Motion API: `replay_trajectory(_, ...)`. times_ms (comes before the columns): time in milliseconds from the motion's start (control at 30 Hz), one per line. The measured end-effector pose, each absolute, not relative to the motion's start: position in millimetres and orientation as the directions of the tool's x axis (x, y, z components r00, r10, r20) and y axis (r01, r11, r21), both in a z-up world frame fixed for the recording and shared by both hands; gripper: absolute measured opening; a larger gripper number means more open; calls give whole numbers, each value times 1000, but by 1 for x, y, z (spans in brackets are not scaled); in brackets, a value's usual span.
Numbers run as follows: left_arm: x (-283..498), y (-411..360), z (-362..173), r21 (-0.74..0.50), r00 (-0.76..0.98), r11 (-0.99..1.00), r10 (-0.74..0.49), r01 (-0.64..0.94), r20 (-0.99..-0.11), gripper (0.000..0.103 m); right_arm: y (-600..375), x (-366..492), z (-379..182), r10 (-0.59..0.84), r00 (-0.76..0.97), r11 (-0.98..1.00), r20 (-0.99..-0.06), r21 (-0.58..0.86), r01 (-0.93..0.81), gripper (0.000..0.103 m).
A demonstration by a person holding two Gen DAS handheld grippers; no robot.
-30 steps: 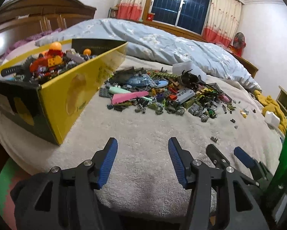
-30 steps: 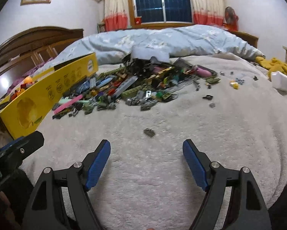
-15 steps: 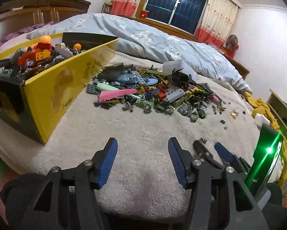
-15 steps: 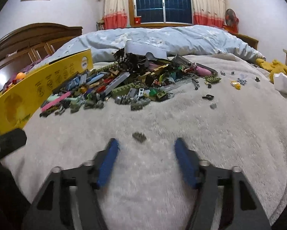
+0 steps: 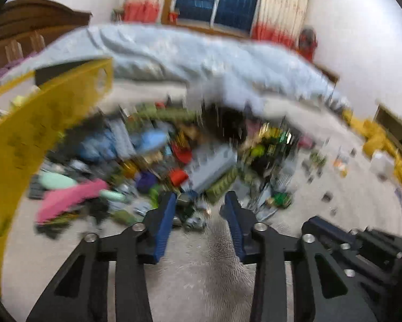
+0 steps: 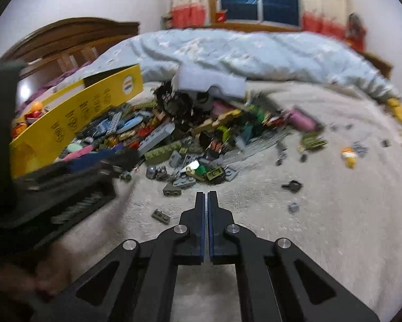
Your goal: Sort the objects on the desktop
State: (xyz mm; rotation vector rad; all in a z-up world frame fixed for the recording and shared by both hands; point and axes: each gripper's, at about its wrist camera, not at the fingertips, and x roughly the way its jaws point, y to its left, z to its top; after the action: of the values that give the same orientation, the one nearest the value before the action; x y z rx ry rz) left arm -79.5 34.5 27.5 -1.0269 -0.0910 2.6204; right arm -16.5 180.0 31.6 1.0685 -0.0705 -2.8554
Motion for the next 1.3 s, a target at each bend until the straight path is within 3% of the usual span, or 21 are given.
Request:
replay_trajectory(100, -87, 39, 26, -158, -682, -954, 293, -255, -670, 12, 192, -23, 19, -303, -701, -952, -645, 236, 194, 3)
replay_trajectory(167, -90, 32, 27, -202, -673, -947, 319, -248, -667, 7, 194, -21, 17, -391, -683, -919, -618, 299, 256, 11)
replay_trajectory(233, -90, 26, 32, -229, -683, -941, 338, -249, -648, 8, 187, -14, 21, -380, -698, -925, -607, 253, 283, 33)
replay_trajectory(267, -86, 24, 37, -223, -703, -942, 335, -251, -627, 8, 181, -9, 25, -365, -714, -931, -598, 211, 298, 35)
replay_trajectory(467, -46, 20, 50, -149, -709, -918, 380, -367, -594, 8, 137, 12, 27, -235, -790, -941, -566, -70, 330, 35)
replay_trajectory(500, -42, 22, 50, -140, -699, -910, 391, -390, -599, 8, 134, 8, 22, -216, -783, -946, -583, -75, 316, 33)
replay_trajectory(533, -34, 27, 47, -114, -685, -900, 398, -421, -610, 8, 132, 1, 16, -195, -762, -950, -617, -73, 303, 22)
replay_trajectory(633, -27, 33, 36, -94, -644, -879, 412, -468, -644, 8, 139, -2, 16, -182, -760, -960, -624, -56, 276, 7)
replay_trajectory(733, -22, 31, 18, -86, -594, -838, 450, -539, -666, 15, 148, 11, 21, -209, -791, -960, -575, -31, 277, 6)
replay_trajectory(833, -1, 32, 13, 48, -626, -782, 459, -622, -630, 26, 149, 28, 24, -265, -797, -940, -543, -40, 339, 6)
replay_trajectory(967, 20, 23, 8, 99, -645, -764, 458, -637, -613, 27, 150, 38, 15, -232, -780, -938, -581, -78, 337, 6)
replay_trajectory(1067, 28, 16, 10, 106, -662, -774, 451, -624, -599, 27, 155, 42, 12, -222, -769, -938, -600, -84, 336, 10)
replay_trajectory(1167, 23, 14, 13, 56, -648, -785, 465, -616, -604, 27, 156, 41, 14, -207, -777, -946, -595, -79, 313, 22)
replay_trajectory(1233, 18, 18, 13, 68, -661, -794, 452, -605, -599, 27, 153, 39, 18, -216, -784, -948, -582, -68, 312, 36)
replay_trajectory(1300, 12, 23, 12, 75, -670, -797, 448, -599, -592, 27, 147, 41, 21, -244, -789, -940, -565, -64, 336, 39)
